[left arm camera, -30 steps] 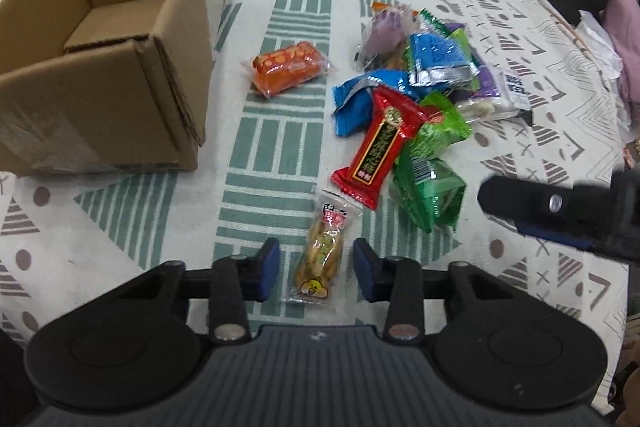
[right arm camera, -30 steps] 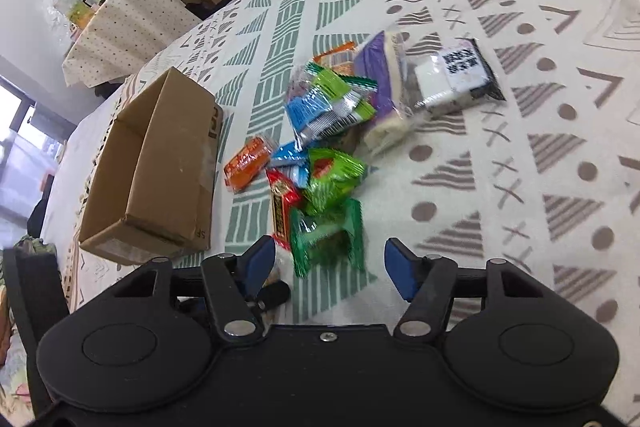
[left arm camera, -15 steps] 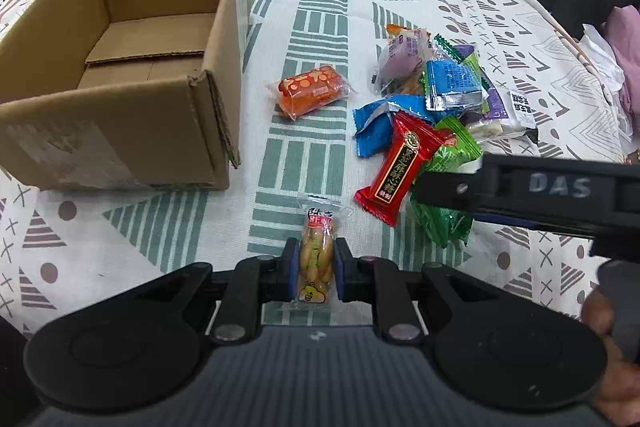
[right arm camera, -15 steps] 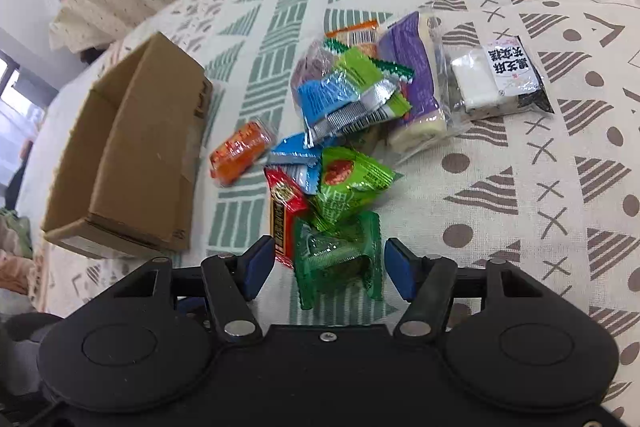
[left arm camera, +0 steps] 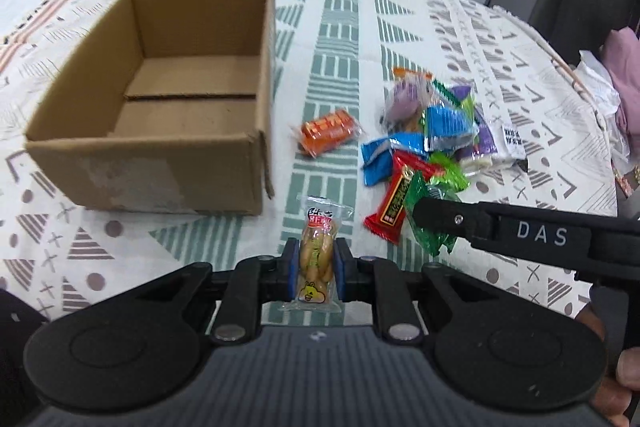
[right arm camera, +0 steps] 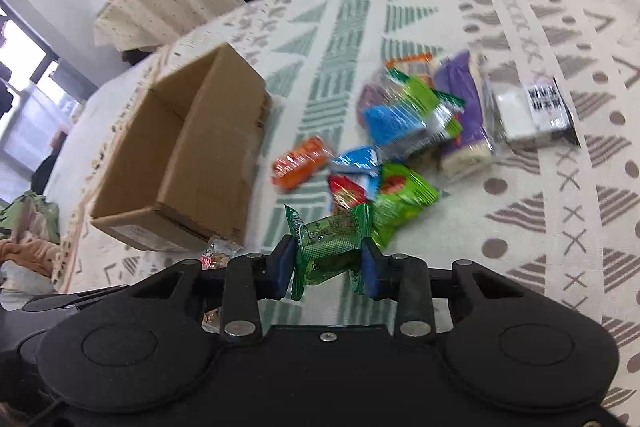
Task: Organize snacks
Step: 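Carry both snacks over the box and open both tools to drop them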
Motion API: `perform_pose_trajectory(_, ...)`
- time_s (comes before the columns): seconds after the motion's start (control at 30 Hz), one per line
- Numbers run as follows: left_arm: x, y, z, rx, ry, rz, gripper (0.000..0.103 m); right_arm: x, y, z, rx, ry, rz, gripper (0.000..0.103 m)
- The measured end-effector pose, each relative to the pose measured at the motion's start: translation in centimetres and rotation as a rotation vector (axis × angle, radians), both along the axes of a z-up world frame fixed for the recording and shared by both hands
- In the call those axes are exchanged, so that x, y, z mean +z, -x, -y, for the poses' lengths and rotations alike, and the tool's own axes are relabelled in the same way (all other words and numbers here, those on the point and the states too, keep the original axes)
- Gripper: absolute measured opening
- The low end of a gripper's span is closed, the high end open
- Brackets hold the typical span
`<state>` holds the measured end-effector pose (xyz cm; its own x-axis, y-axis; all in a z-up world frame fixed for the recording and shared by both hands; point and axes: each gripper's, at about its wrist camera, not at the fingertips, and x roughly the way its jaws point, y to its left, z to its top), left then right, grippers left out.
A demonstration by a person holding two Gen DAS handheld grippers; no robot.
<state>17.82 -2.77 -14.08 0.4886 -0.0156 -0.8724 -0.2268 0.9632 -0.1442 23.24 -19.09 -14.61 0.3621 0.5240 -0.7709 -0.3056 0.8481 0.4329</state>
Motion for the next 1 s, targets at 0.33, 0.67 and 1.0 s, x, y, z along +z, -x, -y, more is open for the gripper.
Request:
perform_pose_trajectory(0.33,4.9,2.2,-2.2,0.053,-0.034,0.091,0.017,3.2,1.9,-1.1,0.053,-0.087,0.115,0.034)
perform_pose_trajectory(0.67,8.1,4.0,-4.7,0.119,-0.065,0.157,0.017,4.8,3.2,-3.3,0.093,-0.12,0.195,0.034)
perform_pose_trajectory(1.0,9.8,4.8,-7.5,0.179,-0.078,0.195,0.017,6.2,3.2,-6.5,0.143,-0.147,0.225,0.034)
